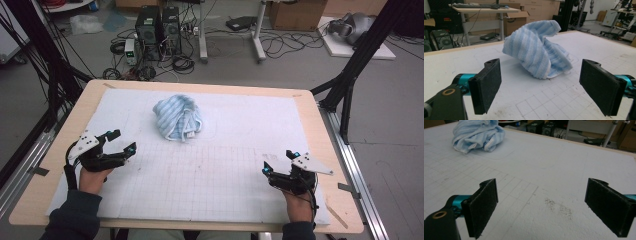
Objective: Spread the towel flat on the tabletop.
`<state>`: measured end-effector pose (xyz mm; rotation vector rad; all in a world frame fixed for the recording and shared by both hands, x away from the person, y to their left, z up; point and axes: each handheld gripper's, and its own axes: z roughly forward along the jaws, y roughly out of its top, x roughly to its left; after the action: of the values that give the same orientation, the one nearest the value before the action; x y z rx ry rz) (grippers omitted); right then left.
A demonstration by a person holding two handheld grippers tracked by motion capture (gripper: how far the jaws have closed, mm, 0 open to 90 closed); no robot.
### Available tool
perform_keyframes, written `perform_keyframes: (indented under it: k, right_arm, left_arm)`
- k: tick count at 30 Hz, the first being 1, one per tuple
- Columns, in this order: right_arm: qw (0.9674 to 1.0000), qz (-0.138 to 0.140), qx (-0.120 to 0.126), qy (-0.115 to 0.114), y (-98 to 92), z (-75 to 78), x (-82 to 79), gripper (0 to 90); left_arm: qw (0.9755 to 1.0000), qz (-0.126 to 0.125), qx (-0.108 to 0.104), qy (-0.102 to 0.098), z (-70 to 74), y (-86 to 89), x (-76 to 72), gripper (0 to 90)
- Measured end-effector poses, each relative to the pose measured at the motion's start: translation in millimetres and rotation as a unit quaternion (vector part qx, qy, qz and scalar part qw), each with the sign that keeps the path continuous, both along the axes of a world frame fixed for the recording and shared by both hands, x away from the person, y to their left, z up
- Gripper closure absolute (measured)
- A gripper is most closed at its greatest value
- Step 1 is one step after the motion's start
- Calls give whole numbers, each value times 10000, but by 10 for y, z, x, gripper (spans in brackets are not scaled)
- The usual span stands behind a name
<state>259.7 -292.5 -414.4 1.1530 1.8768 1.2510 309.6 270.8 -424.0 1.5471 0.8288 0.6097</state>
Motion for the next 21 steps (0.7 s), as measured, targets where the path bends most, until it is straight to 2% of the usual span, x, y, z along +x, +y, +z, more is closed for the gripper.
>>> perform_keyframes:
  k: [8, 14, 21]
  right_arm:
    - [10000, -3, 31, -7, -14, 2, -11, 104]
    - [9999, -8, 106, -9, -38, -10, 1, 104]
    - [9999, 81, 78, -7, -11, -13, -8, 104]
  left_arm:
    - [10000, 15, 30, 10, 1, -10, 0, 181]
    - [10000, 36, -25, 60, -3, -12, 11, 181]
    - [9999, 69, -121, 66, 13, -5, 12, 177]
